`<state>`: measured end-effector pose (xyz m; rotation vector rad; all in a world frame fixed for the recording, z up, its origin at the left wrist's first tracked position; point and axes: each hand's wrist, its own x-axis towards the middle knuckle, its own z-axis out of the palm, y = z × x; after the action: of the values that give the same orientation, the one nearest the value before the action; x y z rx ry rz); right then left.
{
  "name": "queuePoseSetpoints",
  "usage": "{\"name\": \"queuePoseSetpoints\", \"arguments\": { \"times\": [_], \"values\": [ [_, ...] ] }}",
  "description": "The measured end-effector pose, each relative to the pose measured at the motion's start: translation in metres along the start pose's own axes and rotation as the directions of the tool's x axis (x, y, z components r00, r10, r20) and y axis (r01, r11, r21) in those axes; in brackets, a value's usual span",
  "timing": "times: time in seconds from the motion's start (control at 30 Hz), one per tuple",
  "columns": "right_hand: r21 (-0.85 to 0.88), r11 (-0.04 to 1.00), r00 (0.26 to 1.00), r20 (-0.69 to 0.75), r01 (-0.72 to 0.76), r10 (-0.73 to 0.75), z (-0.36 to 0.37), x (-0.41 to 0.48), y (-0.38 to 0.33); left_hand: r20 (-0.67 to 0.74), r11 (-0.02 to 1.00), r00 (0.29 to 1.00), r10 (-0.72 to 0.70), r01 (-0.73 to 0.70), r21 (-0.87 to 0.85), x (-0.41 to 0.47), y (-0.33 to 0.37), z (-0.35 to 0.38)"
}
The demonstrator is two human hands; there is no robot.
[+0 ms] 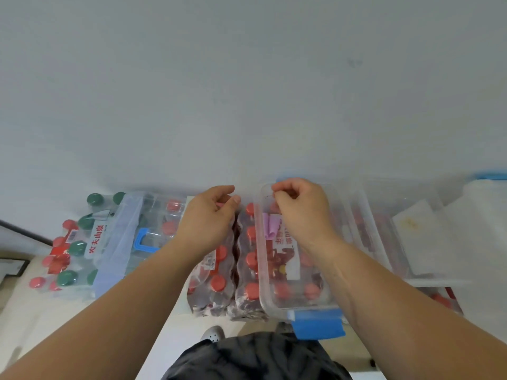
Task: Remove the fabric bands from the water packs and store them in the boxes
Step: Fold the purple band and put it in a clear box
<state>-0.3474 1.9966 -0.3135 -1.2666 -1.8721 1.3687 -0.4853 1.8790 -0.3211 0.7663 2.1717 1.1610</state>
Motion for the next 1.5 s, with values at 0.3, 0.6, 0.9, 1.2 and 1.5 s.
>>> {"name": "queuePoseSetpoints", "arguments": {
  "times": [0.3, 0.6, 0.9, 1.2, 1.5],
  "values": [
    [-0.169, 0.983, 0.959, 0.284, 0.068, -0.018, 0.116, -0.027, -0.060, -0.162, 0.970, 0.985, -0.051, 0.088, 0.226, -0.004, -0.073, -0.116],
    [-0.528, 0.843, 0.918, 0.278, -0.100, 0.282, 0.179, -0.044, -0.018, -0.158, 0.751, 0.976, -0.151, 0.217, 0.623, -0.002, -0.158, -0.172],
    [-0.384, 0.892, 0.935, 0.155, -0.239, 0.318, 0.177, -0.043, -0.007, -0.062, 0.795, 0.992, -0.114, 0.128, 0.594, -0.006, -0.174, -0.168],
    [-0.291, 0.956, 0.998, 0.038, -0.040, 0.053, 0.127, -0.081, -0.064, -0.279, 0.965, 0.960, 0.017, 0.057, 0.256, -0.014, -0.113, -0.182],
    [-0.146, 0.989, 0.957, -0.287, -0.004, -0.039, 0.000, -0.114, -0.079, -0.257, 0.950, 0.923, 0.287, -0.241, 0.197, -0.014, 0.001, -0.133]
  ]
}}
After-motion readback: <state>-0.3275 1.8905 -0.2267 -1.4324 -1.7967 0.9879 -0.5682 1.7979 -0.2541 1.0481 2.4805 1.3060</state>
